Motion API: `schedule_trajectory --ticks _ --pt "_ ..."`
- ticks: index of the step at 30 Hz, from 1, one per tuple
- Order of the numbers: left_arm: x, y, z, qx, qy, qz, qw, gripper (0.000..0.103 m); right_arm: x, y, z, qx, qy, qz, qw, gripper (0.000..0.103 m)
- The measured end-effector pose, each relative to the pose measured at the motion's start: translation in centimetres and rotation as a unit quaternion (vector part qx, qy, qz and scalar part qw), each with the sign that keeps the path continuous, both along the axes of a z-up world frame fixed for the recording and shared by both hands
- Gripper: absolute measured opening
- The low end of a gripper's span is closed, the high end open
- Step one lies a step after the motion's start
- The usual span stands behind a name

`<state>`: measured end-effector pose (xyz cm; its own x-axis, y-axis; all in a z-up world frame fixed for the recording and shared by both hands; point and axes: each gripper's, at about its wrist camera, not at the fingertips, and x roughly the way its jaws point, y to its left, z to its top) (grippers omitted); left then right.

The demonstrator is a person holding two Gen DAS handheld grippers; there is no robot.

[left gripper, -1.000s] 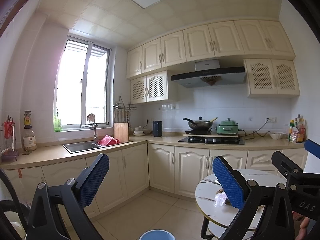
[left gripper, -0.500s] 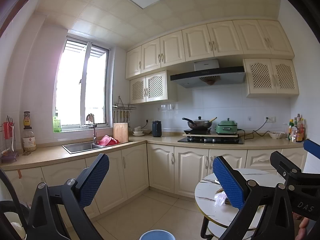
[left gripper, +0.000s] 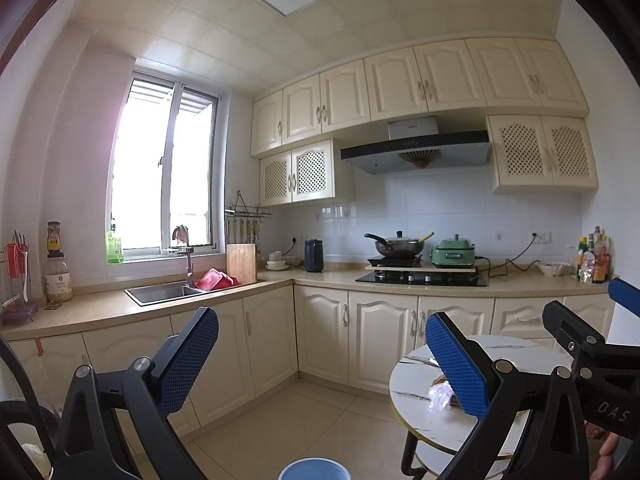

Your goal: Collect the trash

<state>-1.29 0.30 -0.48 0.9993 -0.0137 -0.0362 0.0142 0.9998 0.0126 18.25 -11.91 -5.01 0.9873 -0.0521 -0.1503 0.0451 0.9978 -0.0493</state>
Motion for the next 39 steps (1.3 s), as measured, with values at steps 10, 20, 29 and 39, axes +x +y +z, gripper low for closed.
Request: schedule_trajectory --ticks 10,20,29,39 --pt "0.2 -0.3 -0.1 0.003 0.003 -0.002 1.0 0.102 0.0 -0.5 -0.2 0.004 0.002 -0.003 1.0 0.103" --pt "1.9 -1.1 -0.7 0.007 0.007 -0.011 0.9999 0.102 0.7 -2.0 -0.8 0.012 0.008 -0.011 1.0 0.103" --pt "8.9 -5.2 -4.7 0.016 0.069 -0.048 0.9963 0.102 3.8 -9.5 -5.3 0.056 0.057 -0.082 0.993 0.103" --pt "20.7 -10.3 -8.0 0.054 0.192 -0.113 0.9734 0.102 7.9 -18.9 -13.3 0.092 0.154 -0.15 0.972 0.103"
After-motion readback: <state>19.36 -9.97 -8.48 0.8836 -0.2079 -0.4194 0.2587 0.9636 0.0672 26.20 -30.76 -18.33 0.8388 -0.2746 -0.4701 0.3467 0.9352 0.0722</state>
